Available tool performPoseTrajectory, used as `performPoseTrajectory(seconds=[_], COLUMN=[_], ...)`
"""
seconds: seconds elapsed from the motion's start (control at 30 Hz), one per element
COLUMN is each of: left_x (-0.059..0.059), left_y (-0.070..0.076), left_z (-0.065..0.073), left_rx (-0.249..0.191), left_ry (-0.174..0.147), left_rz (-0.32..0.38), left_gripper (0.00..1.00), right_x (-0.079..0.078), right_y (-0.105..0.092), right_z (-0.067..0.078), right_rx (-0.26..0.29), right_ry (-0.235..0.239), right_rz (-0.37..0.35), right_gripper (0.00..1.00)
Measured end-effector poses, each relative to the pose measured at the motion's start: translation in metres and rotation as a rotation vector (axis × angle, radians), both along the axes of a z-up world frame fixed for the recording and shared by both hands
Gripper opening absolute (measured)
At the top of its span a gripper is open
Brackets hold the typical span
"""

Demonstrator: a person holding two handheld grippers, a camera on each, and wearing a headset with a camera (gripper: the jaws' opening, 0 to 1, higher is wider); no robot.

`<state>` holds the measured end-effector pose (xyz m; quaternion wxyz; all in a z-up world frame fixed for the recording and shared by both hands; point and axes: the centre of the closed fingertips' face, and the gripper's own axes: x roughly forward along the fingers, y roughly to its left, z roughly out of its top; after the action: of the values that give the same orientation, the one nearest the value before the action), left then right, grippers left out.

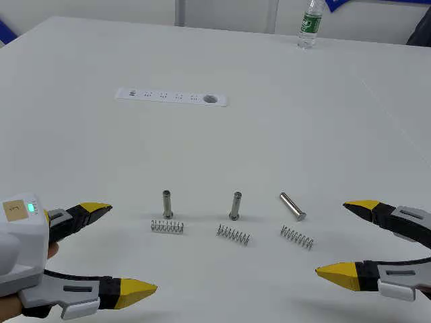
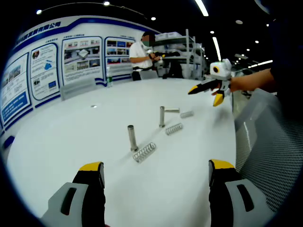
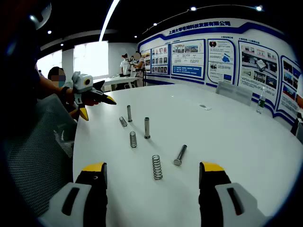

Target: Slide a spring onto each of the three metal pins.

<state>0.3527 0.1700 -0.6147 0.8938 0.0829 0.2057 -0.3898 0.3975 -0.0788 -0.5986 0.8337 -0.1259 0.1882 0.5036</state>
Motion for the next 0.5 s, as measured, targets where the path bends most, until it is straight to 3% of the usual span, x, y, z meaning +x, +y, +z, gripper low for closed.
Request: performPoseTrajectory(seconds=[0.5], left_x=[0.001], left_y=[0.0006], left_z=[-0.0001], left_rx=[-0.009], left_ry=[0.001], left_rz=[0.005], left_gripper=[0.92], right_x=[0.0008], right_y=[0.0003], right_z=[0.0033], right_rx=[0.003], right_ry=[0.003], right_rz=[-0.017], right_gripper=[0.8])
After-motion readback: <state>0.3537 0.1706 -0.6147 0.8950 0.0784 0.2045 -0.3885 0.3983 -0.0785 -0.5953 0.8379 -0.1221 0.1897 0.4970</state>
